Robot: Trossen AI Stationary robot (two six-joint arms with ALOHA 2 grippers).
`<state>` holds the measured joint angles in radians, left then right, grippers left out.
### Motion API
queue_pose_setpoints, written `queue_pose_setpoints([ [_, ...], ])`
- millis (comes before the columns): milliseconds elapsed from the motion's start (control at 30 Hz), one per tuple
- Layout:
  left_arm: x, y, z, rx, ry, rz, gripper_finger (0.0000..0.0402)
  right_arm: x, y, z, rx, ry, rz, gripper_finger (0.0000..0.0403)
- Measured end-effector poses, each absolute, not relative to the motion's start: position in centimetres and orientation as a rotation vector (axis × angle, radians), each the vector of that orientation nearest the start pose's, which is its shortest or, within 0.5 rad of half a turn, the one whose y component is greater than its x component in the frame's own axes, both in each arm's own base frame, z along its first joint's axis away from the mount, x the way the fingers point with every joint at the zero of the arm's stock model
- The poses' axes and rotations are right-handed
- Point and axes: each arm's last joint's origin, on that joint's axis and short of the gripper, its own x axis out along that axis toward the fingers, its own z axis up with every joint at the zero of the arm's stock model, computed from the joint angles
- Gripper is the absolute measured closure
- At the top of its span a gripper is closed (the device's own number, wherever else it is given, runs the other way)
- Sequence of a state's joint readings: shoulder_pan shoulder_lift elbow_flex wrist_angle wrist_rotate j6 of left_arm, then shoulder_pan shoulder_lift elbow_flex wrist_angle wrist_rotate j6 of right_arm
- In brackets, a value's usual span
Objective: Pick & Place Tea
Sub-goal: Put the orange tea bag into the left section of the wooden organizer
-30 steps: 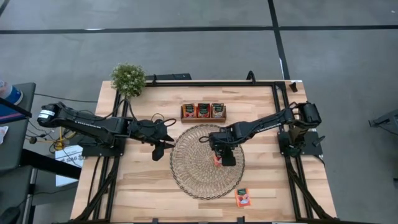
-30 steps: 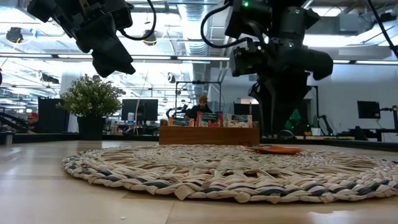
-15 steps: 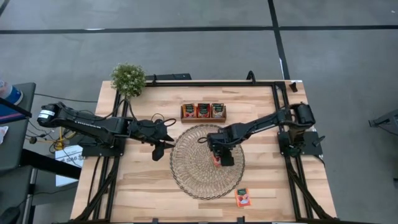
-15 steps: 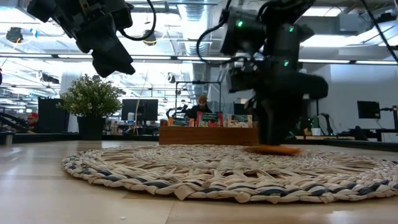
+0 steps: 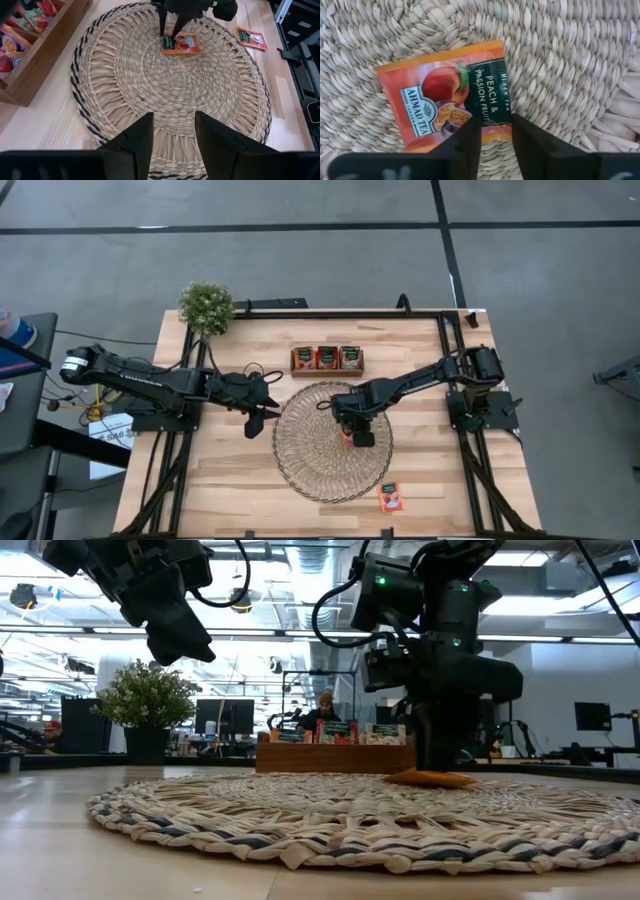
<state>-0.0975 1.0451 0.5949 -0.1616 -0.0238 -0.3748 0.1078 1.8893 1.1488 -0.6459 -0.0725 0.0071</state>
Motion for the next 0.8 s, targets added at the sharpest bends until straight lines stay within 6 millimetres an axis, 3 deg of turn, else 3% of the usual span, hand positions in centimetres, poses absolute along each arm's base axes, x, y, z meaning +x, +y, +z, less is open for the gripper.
queue_pose_setpoints([
  [467, 21.2, -2.0, 22.4, -0.315, 0.613, 0.060, 0.0266, 33.8, 3.9, 14.7, -0.031, 1.434, 0.140, 0.0398],
  [800, 21.5, -2.0, 22.7, -0.319, 0.574, 0.058, 0.0266, 35.0, 3.9, 17.7, -0.067, 1.432, 0.104, 0.0402],
])
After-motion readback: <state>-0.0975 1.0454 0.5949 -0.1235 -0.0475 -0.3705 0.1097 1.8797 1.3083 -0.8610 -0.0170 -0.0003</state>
